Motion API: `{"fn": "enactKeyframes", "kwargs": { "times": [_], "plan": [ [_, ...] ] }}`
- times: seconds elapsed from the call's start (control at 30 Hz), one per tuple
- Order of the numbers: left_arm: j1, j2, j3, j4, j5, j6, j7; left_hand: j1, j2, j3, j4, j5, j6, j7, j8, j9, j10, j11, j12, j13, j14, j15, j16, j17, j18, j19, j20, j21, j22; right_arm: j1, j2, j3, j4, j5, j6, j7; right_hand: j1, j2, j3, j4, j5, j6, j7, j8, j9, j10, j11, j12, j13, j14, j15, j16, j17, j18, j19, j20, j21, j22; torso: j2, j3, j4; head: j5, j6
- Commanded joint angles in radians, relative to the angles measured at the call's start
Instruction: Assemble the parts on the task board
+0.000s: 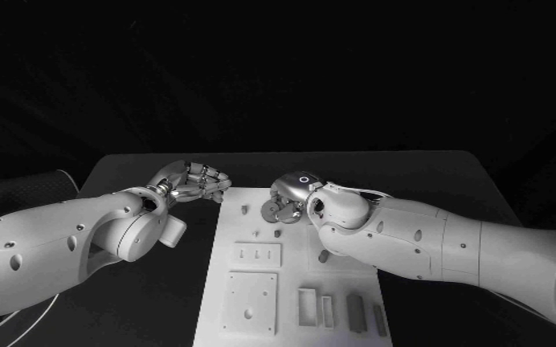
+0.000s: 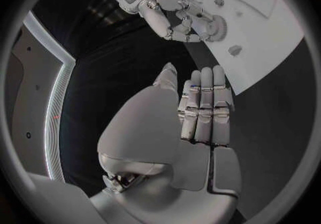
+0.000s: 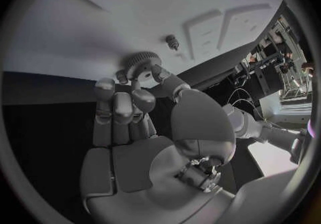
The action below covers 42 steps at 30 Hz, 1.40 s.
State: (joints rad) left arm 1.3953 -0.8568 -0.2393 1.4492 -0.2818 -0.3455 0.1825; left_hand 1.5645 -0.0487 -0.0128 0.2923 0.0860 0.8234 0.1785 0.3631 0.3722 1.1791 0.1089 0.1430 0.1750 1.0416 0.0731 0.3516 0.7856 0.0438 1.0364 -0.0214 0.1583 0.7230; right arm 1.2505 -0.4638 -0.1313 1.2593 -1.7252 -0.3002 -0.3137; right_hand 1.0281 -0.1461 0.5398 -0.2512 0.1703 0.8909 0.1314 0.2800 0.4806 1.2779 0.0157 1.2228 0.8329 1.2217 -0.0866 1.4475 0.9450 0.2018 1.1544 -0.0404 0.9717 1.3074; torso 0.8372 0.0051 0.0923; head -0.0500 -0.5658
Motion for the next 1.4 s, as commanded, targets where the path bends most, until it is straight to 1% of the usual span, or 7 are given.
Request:
{"fn": "enactKeyframes", "kwargs": {
  "times": [0.03, 0.33, 0.53, 0.63, 0.67, 1.03, 1.4],
  "plan": [
    [0.001, 0.002, 0.001, 0.001, -0.002, 0.005, 0.007, 0.002, -0.005, 0.001, -0.001, 0.002, 0.008, 0.003, -0.004, 0.001, 0.007, 0.003, -0.006, 0.001, 0.006, -0.001, -0.005, 0.002, 0.007, 0.003, -0.006, -0.005, 0.002, -0.003, 0.003, -0.002, -0.004, 0.012, 0.009, 0.004, -0.006, -0.008, -0.001, -0.001, -0.004, -0.007, 0.003, -0.005, -0.001, 0.000, 0.004, -0.005, -0.001, 0.004, 0.003, -0.001, 0.000, 0.060, -0.002, -0.004, 0.002, 0.008, 0.000, 0.0009, 0.0008, 0.000, -0.002],
    [0.001, 0.002, 0.001, 0.000, -0.002, 0.010, 0.002, 0.002, -0.005, 0.000, -0.001, 0.002, 0.007, 0.003, -0.005, 0.001, 0.007, 0.003, -0.007, 0.001, 0.006, -0.001, -0.006, 0.003, 0.006, 0.003, -0.006, -0.006, 0.002, -0.003, 0.005, -0.002, -0.015, 0.024, 0.005, 0.010, -0.007, -0.019, 0.005, 0.007, -0.008, -0.036, 0.013, -0.024, -0.011, -0.001, 0.014, -0.007, -0.001, -0.001, 0.012, -0.004, -0.009, 0.060, -0.002, -0.004, -0.001, 0.007, 0.000, -0.0001, 0.0001, 0.000, -0.002],
    [0.001, 0.003, 0.001, -0.001, -0.003, 0.008, -0.001, 0.001, -0.006, 0.000, -0.001, 0.001, 0.006, 0.003, -0.006, 0.001, 0.007, 0.003, -0.008, 0.002, 0.005, -0.001, -0.007, 0.004, 0.006, 0.003, -0.006, -0.006, 0.002, -0.003, 0.010, -0.005, -0.021, 0.047, 0.015, 0.017, -0.006, -0.002, 0.006, 0.009, 0.018, -0.051, 0.017, -0.034, -0.018, 0.001, 0.019, -0.007, -0.001, -0.002, 0.017, -0.004, -0.009, 0.060, -0.004, -0.003, -0.002, 0.008, 0.000, -0.0001, -0.0006, -0.002, -0.001],
    [0.001, 0.004, 0.001, -0.002, -0.003, 0.011, -0.003, 0.002, -0.007, 0.000, -0.001, 0.001, 0.006, 0.003, -0.006, 0.001, 0.006, 0.004, -0.009, 0.002, 0.005, -0.001, -0.008, 0.004, 0.006, 0.002, -0.006, -0.007, 0.002, -0.003, 0.010, -0.006, -0.024, 0.054, 0.022, 0.020, -0.010, 0.000, 0.004, 0.011, 0.011, -0.054, 0.016, -0.036, -0.020, 0.001, 0.018, -0.007, -0.001, -0.003, 0.017, -0.003, -0.009, 0.060, -0.005, -0.002, -0.002, 0.008, 0.000, 0.0013, -0.0002, -0.002, -0.001],
    [0.001, 0.004, 0.001, -0.002, -0.003, 0.014, -0.004, 0.002, -0.007, 0.000, -0.001, 0.002, 0.006, 0.004, -0.006, 0.001, 0.006, 0.004, -0.009, 0.002, 0.005, -0.001, -0.008, 0.004, 0.006, 0.002, -0.006, -0.007, 0.002, -0.003, 0.010, -0.006, -0.025, 0.058, 0.024, 0.021, -0.013, 0.005, 0.002, 0.013, -0.007, -0.056, 0.015, -0.037, -0.021, 0.001, 0.017, -0.008, -0.002, -0.005, 0.016, -0.004, -0.010, 0.060, -0.006, -0.002, -0.003, 0.008, 0.000, 0.0016, 0.0004, -0.002, -0.001],
    [0.001, 0.005, 0.001, -0.006, -0.003, 0.023, -0.011, 0.000, -0.006, -0.001, -0.001, 0.001, 0.005, 0.004, -0.007, 0.001, 0.005, 0.004, -0.010, 0.002, 0.005, 0.000, -0.010, 0.005, 0.006, 0.002, -0.006, -0.008, 0.002, -0.004, 0.003, -0.008, -0.025, 0.060, 0.031, 0.021, -0.015, 0.004, 0.001, 0.015, -0.016, -0.057, 0.015, -0.038, -0.022, 0.001, 0.017, -0.008, -0.002, -0.007, 0.015, -0.004, -0.011, 0.060, -0.007, -0.001, -0.003, 0.009, 0.000, 0.0011, 0.0004, -0.002, -0.003],
    [0.001, 0.004, 0.001, -0.005, -0.009, 0.022, -0.011, 0.001, -0.006, 0.000, -0.001, 0.001, 0.005, 0.004, -0.007, 0.001, 0.005, 0.004, -0.011, 0.002, 0.004, 0.000, -0.011, 0.006, 0.006, 0.001, -0.006, -0.009, 0.003, -0.004, -0.010, -0.009, -0.023, 0.060, 0.010, 0.027, -0.013, 0.011, 0.001, 0.015, -0.009, -0.039, 0.015, -0.029, -0.021, 0.002, 0.016, -0.008, -0.001, 0.000, 0.014, 0.000, -0.001, 0.060, -0.005, -0.002, -0.001, 0.010, 0.000, 0.0008, -0.0009, -0.002, -0.005]
  ]
}}
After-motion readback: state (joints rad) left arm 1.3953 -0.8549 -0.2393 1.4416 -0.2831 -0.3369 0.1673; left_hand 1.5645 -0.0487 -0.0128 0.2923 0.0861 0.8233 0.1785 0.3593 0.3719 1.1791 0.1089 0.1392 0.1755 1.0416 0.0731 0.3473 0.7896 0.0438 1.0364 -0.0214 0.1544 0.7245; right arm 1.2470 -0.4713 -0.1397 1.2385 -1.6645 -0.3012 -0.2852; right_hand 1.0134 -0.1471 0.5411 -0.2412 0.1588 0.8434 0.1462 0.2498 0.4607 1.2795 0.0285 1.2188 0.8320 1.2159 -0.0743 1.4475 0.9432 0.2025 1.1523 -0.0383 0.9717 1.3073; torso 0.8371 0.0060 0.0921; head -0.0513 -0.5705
